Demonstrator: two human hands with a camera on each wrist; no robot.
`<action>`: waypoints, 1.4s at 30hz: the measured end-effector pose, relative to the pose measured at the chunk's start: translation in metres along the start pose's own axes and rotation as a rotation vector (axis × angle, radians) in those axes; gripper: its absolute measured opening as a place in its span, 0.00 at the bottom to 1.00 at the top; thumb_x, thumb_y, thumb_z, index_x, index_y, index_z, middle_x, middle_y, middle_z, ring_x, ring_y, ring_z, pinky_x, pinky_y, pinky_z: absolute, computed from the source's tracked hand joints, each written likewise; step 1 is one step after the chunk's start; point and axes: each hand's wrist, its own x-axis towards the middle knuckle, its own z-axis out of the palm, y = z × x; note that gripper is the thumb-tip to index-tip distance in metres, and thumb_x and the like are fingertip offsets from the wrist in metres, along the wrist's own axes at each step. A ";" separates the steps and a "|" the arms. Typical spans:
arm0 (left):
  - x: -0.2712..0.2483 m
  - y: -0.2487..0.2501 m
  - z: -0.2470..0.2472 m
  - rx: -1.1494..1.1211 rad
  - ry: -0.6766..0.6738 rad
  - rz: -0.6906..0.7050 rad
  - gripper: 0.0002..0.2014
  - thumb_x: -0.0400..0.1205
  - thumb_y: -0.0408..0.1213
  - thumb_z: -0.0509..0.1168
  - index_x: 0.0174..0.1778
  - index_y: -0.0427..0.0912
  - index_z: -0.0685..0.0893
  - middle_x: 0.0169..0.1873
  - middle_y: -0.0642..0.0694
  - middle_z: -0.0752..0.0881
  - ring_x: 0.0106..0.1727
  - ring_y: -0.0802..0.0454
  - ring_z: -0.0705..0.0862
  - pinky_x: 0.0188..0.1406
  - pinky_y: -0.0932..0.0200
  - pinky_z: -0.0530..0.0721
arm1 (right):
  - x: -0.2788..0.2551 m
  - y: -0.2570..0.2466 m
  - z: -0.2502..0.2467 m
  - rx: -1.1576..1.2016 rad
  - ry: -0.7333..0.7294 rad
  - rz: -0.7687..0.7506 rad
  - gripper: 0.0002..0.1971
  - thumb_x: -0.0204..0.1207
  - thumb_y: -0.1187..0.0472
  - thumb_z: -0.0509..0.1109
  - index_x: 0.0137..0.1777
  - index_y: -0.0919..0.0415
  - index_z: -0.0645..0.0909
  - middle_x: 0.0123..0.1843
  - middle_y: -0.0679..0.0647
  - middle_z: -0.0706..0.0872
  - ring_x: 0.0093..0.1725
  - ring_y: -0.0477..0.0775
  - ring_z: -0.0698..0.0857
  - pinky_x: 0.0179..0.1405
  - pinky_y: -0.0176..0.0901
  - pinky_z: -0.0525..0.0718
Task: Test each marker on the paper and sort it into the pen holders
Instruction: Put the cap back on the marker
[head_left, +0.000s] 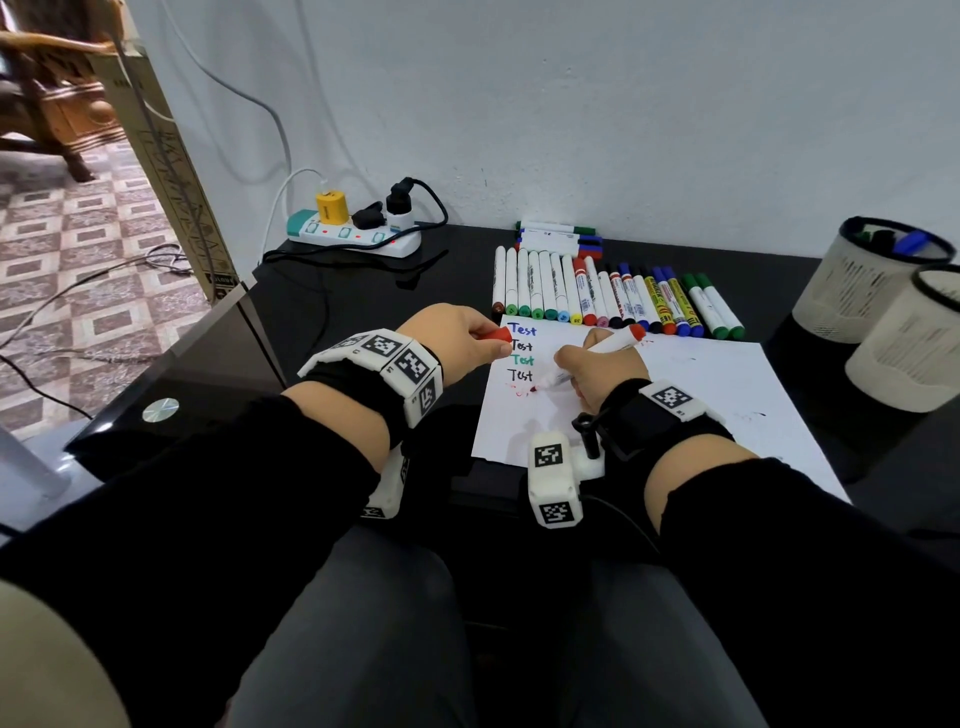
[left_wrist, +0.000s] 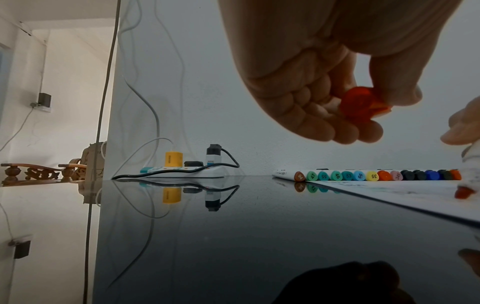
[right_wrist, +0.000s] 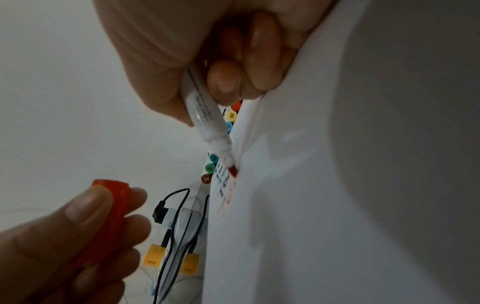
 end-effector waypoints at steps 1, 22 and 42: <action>0.000 0.000 0.000 0.001 -0.003 0.000 0.18 0.81 0.53 0.63 0.64 0.50 0.82 0.54 0.51 0.86 0.53 0.54 0.82 0.48 0.62 0.75 | 0.000 0.000 -0.001 0.015 0.008 0.010 0.16 0.71 0.62 0.68 0.29 0.56 0.62 0.29 0.57 0.68 0.30 0.57 0.68 0.37 0.49 0.68; -0.009 0.005 -0.010 -0.115 -0.016 0.036 0.19 0.79 0.51 0.66 0.65 0.52 0.82 0.54 0.53 0.85 0.52 0.57 0.80 0.51 0.64 0.73 | -0.001 -0.038 -0.025 0.433 -0.063 0.190 0.14 0.76 0.55 0.71 0.32 0.58 0.74 0.14 0.51 0.70 0.14 0.46 0.63 0.16 0.33 0.61; -0.058 0.088 -0.051 -0.355 0.080 0.289 0.12 0.77 0.43 0.71 0.57 0.52 0.86 0.40 0.61 0.85 0.38 0.72 0.79 0.34 0.89 0.71 | -0.047 -0.107 -0.103 0.418 -0.091 -0.214 0.17 0.74 0.65 0.68 0.27 0.56 0.66 0.22 0.56 0.66 0.15 0.47 0.62 0.18 0.33 0.58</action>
